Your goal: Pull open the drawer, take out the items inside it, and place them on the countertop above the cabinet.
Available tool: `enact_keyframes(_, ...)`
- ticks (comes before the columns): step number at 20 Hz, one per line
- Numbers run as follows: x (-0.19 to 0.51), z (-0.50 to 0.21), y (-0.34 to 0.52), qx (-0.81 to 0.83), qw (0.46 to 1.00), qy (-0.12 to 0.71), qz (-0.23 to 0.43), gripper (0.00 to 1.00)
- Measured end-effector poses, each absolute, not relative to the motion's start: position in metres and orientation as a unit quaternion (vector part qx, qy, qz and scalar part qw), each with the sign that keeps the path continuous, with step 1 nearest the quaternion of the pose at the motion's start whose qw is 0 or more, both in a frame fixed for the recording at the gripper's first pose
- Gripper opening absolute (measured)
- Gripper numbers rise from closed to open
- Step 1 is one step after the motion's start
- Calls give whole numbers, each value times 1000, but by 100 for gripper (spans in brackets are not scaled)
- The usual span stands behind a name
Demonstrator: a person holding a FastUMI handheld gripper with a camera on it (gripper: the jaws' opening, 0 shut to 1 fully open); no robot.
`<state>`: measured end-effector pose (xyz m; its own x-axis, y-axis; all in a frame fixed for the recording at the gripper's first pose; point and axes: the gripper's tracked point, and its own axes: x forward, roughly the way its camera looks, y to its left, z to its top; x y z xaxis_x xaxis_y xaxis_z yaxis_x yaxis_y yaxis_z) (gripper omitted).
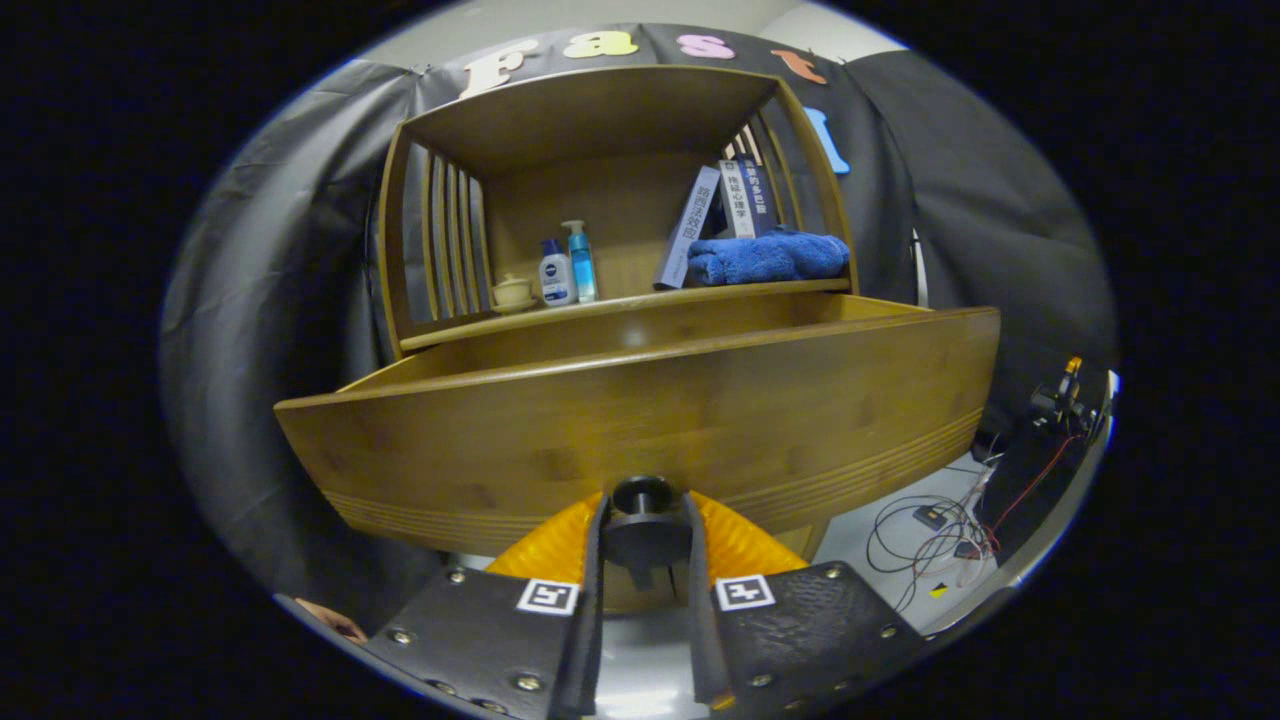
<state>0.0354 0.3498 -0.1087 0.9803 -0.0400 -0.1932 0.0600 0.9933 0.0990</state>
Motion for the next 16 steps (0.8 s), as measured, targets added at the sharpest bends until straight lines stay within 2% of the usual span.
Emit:
enact_keyframes(2,31,-104,358,41,994,106,-3,53)
enact_keyframes(6,16,-77,359,12,994,105,1,89)
enact_keyframes(10,9,-43,360,-16,992,127,-5,100)
enact_keyframes(16,43,31,370,13,989,143,17,99)
